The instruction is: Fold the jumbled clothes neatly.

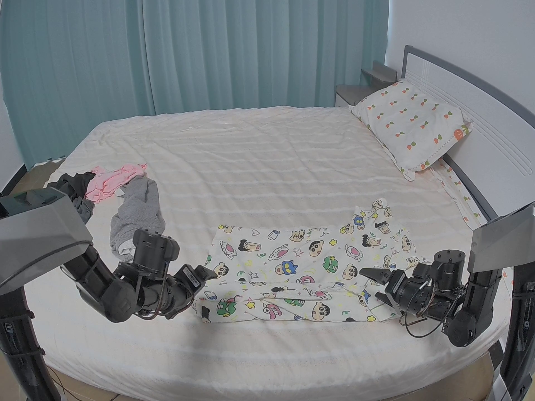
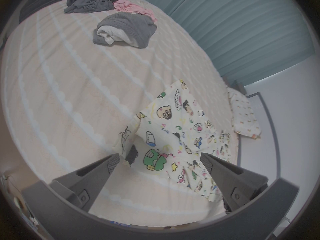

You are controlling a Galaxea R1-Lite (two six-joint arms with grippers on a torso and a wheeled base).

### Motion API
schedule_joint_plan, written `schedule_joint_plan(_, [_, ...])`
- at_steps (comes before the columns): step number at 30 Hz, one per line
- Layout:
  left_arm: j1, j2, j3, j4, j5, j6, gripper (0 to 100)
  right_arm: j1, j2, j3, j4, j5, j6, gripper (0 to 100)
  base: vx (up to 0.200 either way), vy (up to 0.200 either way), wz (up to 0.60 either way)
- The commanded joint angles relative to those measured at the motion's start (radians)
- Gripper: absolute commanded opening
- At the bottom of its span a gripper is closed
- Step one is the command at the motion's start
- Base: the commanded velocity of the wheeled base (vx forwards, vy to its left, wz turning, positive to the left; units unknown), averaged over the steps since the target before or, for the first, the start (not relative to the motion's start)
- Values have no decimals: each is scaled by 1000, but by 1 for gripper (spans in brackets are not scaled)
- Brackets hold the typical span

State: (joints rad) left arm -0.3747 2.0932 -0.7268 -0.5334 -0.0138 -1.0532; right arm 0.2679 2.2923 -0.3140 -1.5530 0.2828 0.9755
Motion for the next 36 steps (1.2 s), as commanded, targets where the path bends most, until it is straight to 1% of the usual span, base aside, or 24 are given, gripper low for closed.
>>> schedule_joint_plan(1, [-53,22,-121,127,41,1,100,1,2,-2,-15,-13,0,100,0,0,0])
schedule_joint_plan(6, [-66,28,-121,133,43,1,100,2,1,0,-15,-13,0,100,0,0,0])
schedule_joint_plan(10, [-70,77,-141,135,46,1,100,1,-1,1,-15,-13,0,100,0,0,0])
schedule_joint_plan(17, [-70,157,-186,135,114,1,100,1,-1,1,-15,-14,0,100,0,0,0])
schedule_joint_plan(25, [-70,186,-223,141,120,4,100,1,-2,3,-15,-16,0,100,0,0,0])
schedule_joint_plan(31, [-70,223,-298,205,166,4,100,1,-2,3,-15,-16,0,100,0,0,0])
schedule_joint_plan(36, [-70,242,-327,207,193,4,100,1,-2,3,-15,-16,0,100,0,0,0])
